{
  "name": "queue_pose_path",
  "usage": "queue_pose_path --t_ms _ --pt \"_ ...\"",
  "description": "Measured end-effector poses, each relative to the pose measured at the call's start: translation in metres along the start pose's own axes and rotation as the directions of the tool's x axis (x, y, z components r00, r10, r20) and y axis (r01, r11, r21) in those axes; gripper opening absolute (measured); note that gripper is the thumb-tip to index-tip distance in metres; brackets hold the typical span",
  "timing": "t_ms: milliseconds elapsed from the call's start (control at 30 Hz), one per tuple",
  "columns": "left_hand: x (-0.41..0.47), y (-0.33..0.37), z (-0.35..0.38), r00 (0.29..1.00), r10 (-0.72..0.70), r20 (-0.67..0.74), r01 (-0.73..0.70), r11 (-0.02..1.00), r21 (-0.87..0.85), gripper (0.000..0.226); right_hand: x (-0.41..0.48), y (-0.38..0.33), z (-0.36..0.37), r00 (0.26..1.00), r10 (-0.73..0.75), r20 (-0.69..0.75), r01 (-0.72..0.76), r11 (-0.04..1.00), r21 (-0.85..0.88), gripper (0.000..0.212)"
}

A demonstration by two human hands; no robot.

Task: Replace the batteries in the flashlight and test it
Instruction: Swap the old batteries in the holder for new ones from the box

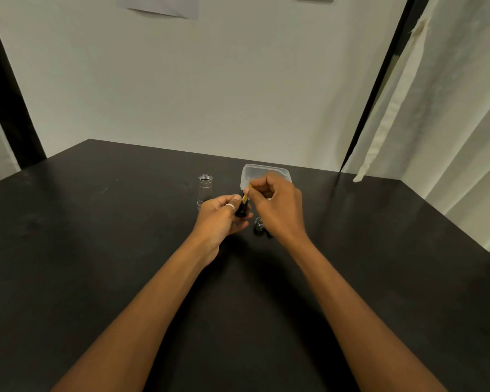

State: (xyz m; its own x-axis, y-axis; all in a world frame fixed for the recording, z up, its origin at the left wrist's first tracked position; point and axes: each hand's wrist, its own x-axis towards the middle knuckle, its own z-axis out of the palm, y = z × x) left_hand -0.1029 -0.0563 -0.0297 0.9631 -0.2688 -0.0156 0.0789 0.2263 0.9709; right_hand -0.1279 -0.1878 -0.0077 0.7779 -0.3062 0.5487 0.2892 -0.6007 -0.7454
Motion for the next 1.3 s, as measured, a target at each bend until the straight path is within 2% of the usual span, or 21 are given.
queue_pose_path --t_ms 400,500,667,733,833,933,1000,1133,1300 --pt "0.005 -0.004 -0.004 1.000 0.020 0.022 -0.018 0.995 -0.094 0.023 -0.009 0.012 0.009 0.999 -0.038 0.019 0.039 0.997 -0.064 0.010" --pt "0.005 -0.004 -0.004 1.000 0.023 0.014 -0.021 0.994 -0.111 0.022 -0.012 0.013 0.009 0.994 -0.105 0.025 0.107 0.989 -0.105 0.017" --pt "0.005 -0.004 -0.006 1.000 0.030 0.008 -0.029 0.991 -0.128 0.020 -0.017 0.013 0.009 0.974 -0.191 0.121 0.210 0.963 -0.169 0.027" --pt "0.004 -0.003 -0.006 1.000 0.023 0.011 -0.021 0.988 -0.155 0.020 -0.018 0.011 0.009 0.979 -0.151 0.136 0.166 0.980 -0.109 0.030" --pt "0.003 -0.001 -0.006 0.999 0.010 0.046 -0.002 0.986 -0.164 0.024 -0.010 0.006 0.003 0.992 0.013 0.123 -0.021 0.998 0.062 0.038" --pt "0.001 0.000 -0.004 0.997 0.003 0.082 0.012 0.984 -0.178 0.028 -0.005 0.005 -0.002 0.964 0.173 0.200 -0.216 0.952 0.216 0.052" --pt "0.001 0.000 -0.004 0.994 -0.012 0.106 0.030 0.984 -0.177 0.026 -0.005 0.005 -0.004 0.944 0.237 0.229 -0.299 0.910 0.289 0.046" --pt "0.000 0.001 -0.003 0.983 -0.037 0.181 0.064 0.988 -0.143 0.029 0.000 0.009 -0.010 0.954 0.254 0.158 -0.295 0.886 0.357 0.024" --pt "0.000 0.000 -0.003 0.976 -0.031 0.214 0.047 0.996 -0.072 0.026 0.002 0.011 -0.012 0.956 0.272 0.108 -0.292 0.878 0.378 0.014"
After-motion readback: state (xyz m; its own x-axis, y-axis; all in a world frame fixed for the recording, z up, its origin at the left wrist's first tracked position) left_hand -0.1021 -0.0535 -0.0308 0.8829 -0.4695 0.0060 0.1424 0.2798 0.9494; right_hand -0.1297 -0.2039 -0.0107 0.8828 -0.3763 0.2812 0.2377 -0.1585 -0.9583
